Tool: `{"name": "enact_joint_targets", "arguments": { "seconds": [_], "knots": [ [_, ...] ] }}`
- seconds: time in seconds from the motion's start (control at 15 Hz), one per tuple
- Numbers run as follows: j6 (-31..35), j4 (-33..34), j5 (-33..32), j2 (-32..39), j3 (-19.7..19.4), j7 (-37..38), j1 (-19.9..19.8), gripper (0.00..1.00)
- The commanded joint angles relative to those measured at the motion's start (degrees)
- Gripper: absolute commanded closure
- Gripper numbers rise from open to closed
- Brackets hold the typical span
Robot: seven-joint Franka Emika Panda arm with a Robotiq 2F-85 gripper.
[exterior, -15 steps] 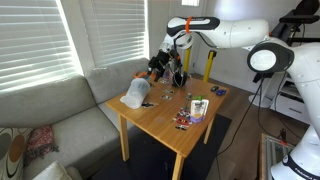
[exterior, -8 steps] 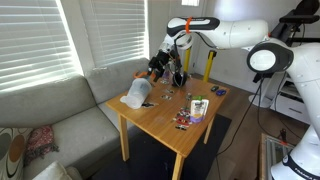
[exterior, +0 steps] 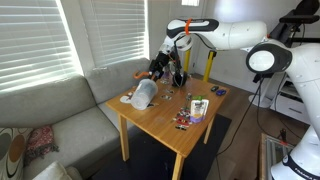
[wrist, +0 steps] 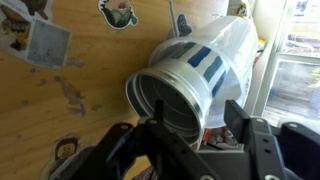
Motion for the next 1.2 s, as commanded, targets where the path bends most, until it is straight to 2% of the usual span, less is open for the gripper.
{"name": "enact_joint_targets", "arguments": {
  "seconds": [0.0,0.33,1.13],
  "knots": [
    [-0.26,0.95,0.37,1.49,1.45,-0.72,-0.84,0.65],
    [0.00,0.75,1.51,1.50,2.09,-0.53,-1.02,0.99],
    [-0.36,0.87,3.02,-2.57,2.08,-0.49,-1.84,0.99]
  ]
}}
